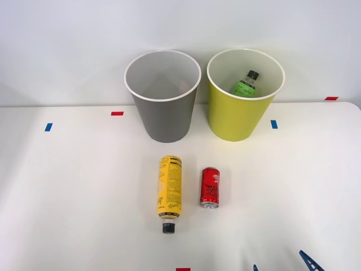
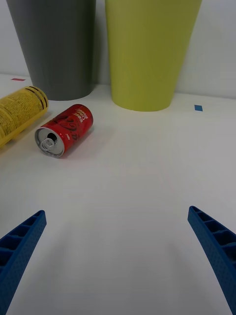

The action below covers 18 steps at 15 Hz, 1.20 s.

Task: Put cans in the gray bin, plastic bottles in the light green bin

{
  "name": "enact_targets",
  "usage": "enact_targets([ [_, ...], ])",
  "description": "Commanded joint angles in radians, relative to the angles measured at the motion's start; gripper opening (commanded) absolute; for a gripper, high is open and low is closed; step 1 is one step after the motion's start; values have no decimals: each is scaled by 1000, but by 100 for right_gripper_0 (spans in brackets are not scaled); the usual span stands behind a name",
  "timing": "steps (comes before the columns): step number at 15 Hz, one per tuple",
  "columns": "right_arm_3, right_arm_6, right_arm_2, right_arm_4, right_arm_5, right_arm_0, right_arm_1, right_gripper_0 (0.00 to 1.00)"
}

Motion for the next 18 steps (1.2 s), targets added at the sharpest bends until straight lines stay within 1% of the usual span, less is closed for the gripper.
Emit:
enact_targets([
  [1,0,0,0,0,0,0,0,100],
  [18,0,0,0,0,0,0,0,100],
])
